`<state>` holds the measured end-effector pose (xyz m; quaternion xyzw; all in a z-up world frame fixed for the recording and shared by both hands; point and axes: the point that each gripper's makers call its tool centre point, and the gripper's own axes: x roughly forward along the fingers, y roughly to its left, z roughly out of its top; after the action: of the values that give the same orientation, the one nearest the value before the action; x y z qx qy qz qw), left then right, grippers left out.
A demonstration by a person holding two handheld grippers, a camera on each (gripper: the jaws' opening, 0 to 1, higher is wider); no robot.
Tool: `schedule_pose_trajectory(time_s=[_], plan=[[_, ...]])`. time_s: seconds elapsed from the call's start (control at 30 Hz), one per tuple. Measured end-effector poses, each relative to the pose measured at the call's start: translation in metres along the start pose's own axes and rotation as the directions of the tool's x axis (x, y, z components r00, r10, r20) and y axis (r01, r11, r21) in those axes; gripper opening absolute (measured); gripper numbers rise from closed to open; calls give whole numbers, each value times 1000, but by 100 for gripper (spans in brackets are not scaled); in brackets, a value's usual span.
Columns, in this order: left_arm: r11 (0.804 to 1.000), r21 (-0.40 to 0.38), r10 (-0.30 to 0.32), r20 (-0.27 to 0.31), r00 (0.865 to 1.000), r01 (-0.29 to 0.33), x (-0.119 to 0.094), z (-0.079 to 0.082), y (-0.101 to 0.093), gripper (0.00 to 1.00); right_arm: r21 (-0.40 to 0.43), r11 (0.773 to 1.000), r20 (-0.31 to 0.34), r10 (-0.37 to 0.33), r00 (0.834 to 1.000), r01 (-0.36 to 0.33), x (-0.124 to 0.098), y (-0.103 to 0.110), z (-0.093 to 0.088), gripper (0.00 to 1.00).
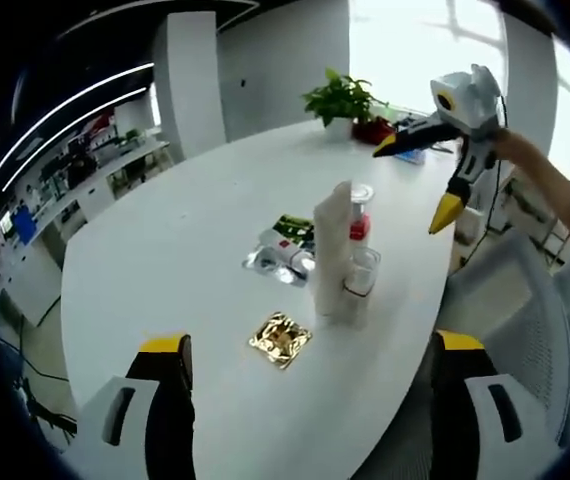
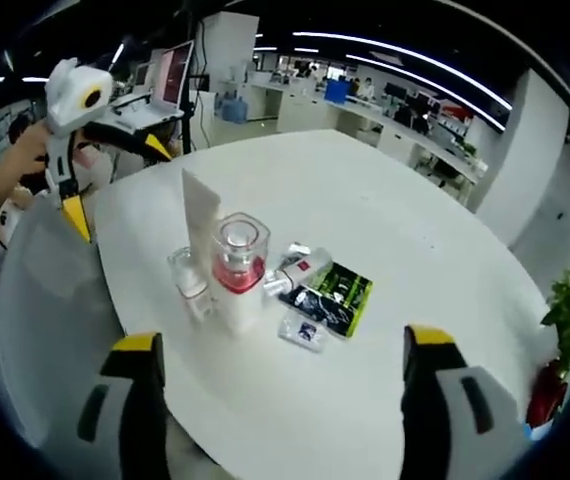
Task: Arrange the skincare products in the storage area until every visible bottle or jar stands upright without overlapping.
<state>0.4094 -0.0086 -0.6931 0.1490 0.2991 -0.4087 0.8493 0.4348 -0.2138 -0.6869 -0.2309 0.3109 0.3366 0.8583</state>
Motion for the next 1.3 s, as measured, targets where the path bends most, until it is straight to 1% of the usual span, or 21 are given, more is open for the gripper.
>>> schedule_pose_trajectory(time_s=[0.2,0.4,0.43,0.47,0.53,0.7,0.83,1.0,1.07,1.23,1.27,1.3], plan=[[1000,-9,8,2,1000,-8,-1,0,5,97,-27,1000,-24,2,1000,-3,6,-12,-2,100],[1000,-18,14,0,1000,-14,-1,-2,9,97,-26,1000,-31,0,1000,-1,13,-26,-2,100],[1000,-19,15,-3,1000,-15,-1,-3,9,97,-25,1000,-33,0,999,-1,15,-28,-3,99],[1000,-21,16,-6,1000,-16,-1,-3,10,97,-24,1000,-37,4,999,-5,17,-30,-4,96],[1000,-26,17,-7,1000,-17,0,-4,11,97,-12,1000,-43,8,999,-8,22,-34,-6,96],[999,-34,17,-7,1000,-17,1,-5,12,97,14,1000,-62,9,998,-8,34,-44,-16,88],[999,-41,18,-9,1000,-18,2,-7,14,97,46,999,-71,11,997,-8,44,-51,-20,74],[999,-44,17,-18,1000,-18,3,-10,16,97,72,997,-58,28,998,-24,56,-53,-17,67],[999,-47,14,-20,1000,-15,4,-11,15,97,76,996,-56,41,998,-36,64,-52,-15,61],[998,-58,16,-17,1000,-17,5,-12,18,97,87,995,-64,57,996,-51,77,-53,-14,52],[998,-63,18,-18,1000,-19,5,-13,19,97,95,994,-61,57,996,-51,80,-53,-13,51],[997,-68,19,-18,1000,-20,6,-14,20,97,109,992,-58,75,996,-68,84,-51,-13,52]])
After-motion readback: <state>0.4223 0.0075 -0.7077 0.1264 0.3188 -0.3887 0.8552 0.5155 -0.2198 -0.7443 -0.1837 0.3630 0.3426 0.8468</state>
